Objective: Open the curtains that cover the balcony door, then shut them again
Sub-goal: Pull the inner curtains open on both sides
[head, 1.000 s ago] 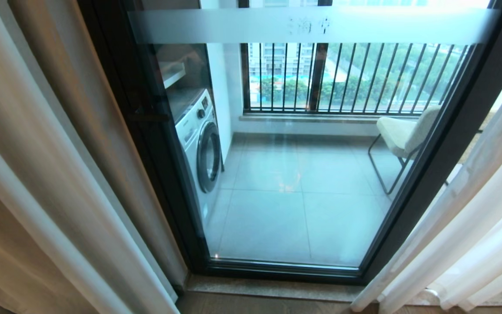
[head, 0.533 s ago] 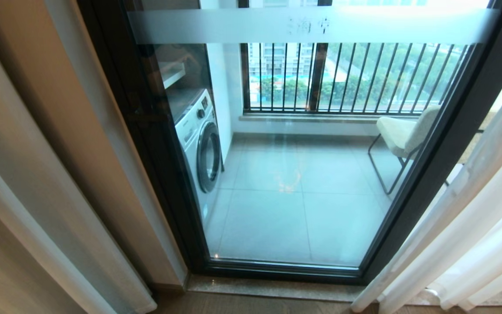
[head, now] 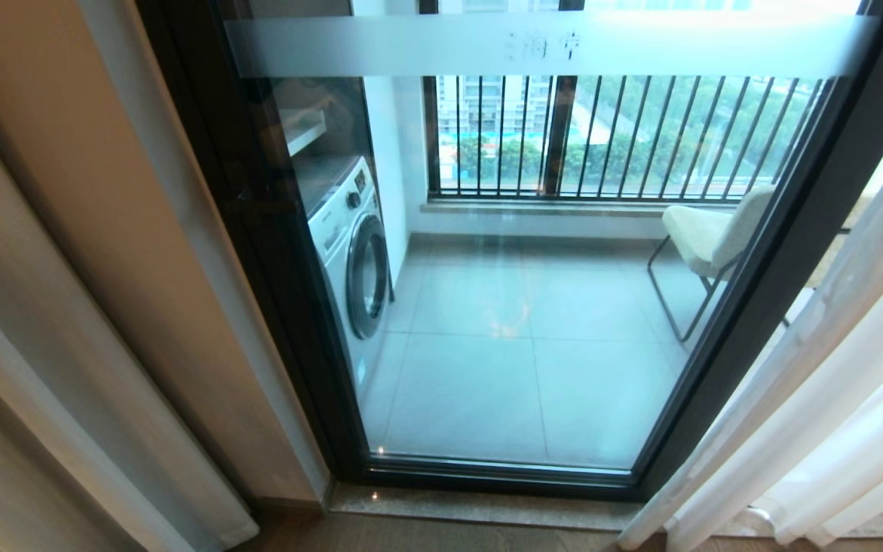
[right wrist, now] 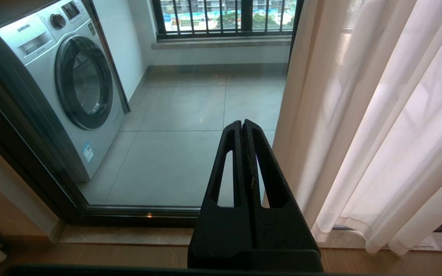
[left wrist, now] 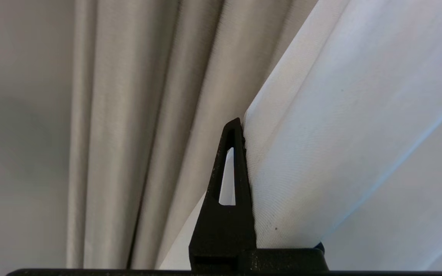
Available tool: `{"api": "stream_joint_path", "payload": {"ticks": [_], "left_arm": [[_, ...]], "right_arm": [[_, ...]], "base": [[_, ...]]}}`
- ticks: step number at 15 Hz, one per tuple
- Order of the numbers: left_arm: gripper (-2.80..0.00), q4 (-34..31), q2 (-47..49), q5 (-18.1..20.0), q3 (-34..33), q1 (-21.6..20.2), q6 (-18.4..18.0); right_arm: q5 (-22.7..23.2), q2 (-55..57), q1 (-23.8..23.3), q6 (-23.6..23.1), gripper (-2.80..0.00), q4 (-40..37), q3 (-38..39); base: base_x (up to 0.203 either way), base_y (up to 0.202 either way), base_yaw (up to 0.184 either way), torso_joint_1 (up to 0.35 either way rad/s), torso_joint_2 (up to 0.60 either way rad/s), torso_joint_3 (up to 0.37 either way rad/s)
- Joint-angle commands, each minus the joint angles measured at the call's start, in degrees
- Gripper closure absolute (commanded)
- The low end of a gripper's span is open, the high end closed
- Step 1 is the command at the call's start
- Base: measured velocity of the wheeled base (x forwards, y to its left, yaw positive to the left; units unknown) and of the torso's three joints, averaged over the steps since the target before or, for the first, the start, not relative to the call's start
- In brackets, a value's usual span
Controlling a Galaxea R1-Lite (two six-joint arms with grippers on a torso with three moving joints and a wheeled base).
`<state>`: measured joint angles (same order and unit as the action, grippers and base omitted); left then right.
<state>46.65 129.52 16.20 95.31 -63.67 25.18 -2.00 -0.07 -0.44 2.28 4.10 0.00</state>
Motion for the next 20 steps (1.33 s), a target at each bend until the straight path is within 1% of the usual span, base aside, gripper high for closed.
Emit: {"api": "stream_joint_path", "payload": {"ticks": [1,3,6,10,11,13,15,17,20], "left_arm": [[0.0,0.4,-2.6,0.1,-1.4,0.9,0.1],[0.0,0.3,-5.4,0.1,-2.5,2.7,0.3],[0.0,0.1,-10.5,-0.3,-4.9,7.1,0.5],[0.0,0.4,-18.5,-0.7,-11.5,16.3,0.3],[0.0,0.5,-19.3,-1.1,-12.1,18.7,0.3],[0.0,0.6,-19.9,-3.3,-12.5,22.5,0.1],[0.0,0.9,-19.9,-4.9,-12.5,25.2,-0.1],[0.0,1.4,-19.5,-4.6,-12.2,26.2,-0.1],[0.0,1.4,-19.2,-5.1,-12.5,29.5,-0.2]], "right_arm": [[0.0,0.1,0.0,0.0,0.0,0.0,0.0],[0.0,0.1,0.0,0.0,0.0,0.0,0.0],[0.0,0.1,0.0,0.0,0.0,0.0,0.0],[0.0,0.1,0.0,0.0,0.0,0.0,0.0],[0.0,0.1,0.0,0.0,0.0,0.0,0.0],[0.0,0.1,0.0,0.0,0.0,0.0,0.0],[0.0,0.1,0.0,0.0,0.0,0.0,0.0],[0.0,0.1,0.0,0.0,0.0,0.0,0.0],[0.0,0.1,0.0,0.0,0.0,0.0,0.0]], "base": [[0.0,0.0,0.0,0.0,0.0,0.0],[0.0,0.0,0.0,0.0,0.0,0.0],[0.0,0.0,0.0,0.0,0.0,0.0],[0.0,0.0,0.0,0.0,0.0,0.0],[0.0,0.0,0.0,0.0,0.0,0.0],[0.0,0.0,0.0,0.0,0.0,0.0],[0.0,0.0,0.0,0.0,0.0,0.0],[0.0,0.0,0.0,0.0,0.0,0.0],[0.0,0.0,0.0,0.0,0.0,0.0]]}}
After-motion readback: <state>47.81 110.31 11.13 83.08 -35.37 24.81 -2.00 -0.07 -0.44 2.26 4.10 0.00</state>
